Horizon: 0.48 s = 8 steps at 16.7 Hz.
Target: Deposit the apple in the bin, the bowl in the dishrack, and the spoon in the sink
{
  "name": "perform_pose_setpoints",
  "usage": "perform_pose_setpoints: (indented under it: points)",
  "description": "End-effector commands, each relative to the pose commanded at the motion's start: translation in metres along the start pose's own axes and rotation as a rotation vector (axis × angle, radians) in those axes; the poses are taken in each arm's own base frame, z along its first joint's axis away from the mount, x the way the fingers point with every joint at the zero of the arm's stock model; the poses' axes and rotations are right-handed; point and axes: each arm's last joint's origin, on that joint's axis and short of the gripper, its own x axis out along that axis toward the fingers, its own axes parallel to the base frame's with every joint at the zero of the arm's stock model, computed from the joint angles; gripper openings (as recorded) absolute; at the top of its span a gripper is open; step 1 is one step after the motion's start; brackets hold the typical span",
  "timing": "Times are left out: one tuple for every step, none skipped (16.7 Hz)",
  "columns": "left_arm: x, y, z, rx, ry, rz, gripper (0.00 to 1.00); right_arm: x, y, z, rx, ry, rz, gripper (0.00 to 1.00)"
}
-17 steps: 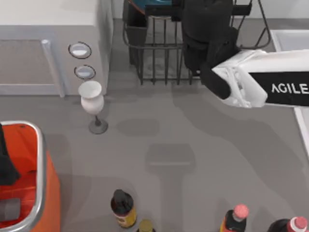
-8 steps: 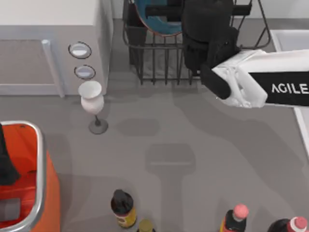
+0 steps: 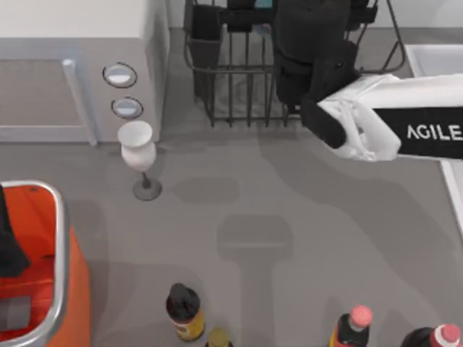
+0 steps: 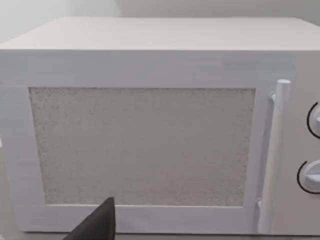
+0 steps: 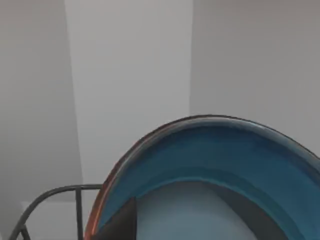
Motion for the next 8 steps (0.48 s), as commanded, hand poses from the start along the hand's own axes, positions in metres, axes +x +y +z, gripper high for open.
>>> perform_pose_setpoints:
  points:
    - [0.0000, 0.0000, 0.0000, 0.000, 0.000, 0.000, 1.00, 0.0000, 0.0000, 0.0000, 0.000, 0.000, 0.000, 1.00]
    - [0.0000, 0.0000, 0.0000, 0.000, 0.000, 0.000, 1.00, 0.0000, 0.0000, 0.0000, 0.000, 0.000, 0.000, 1.00]
    - [0.0000, 0.0000, 0.0000, 0.000, 0.000, 0.000, 1.00, 0.0000, 0.0000, 0.0000, 0.000, 0.000, 0.000, 1.00]
    - [0.0000, 0.0000, 0.0000, 0.000, 0.000, 0.000, 1.00, 0.0000, 0.0000, 0.0000, 0.000, 0.000, 0.000, 1.00]
    - [0.0000, 0.0000, 0.0000, 0.000, 0.000, 0.000, 1.00, 0.0000, 0.0000, 0.0000, 0.000, 0.000, 0.000, 1.00]
    - [0.0000, 0.0000, 0.0000, 0.000, 0.000, 0.000, 1.00, -0.0006, 0.0008, 0.0002, 0.000, 0.000, 0.002, 1.00]
    - [0.0000, 0.0000, 0.0000, 0.000, 0.000, 0.000, 1.00, -0.0006, 0.0008, 0.0002, 0.000, 0.000, 0.002, 1.00]
    - [0.0000, 0.0000, 0.0000, 0.000, 0.000, 0.000, 1.00, -0.0011, -0.0011, 0.0010, -0.001, 0.001, 0.003, 1.00]
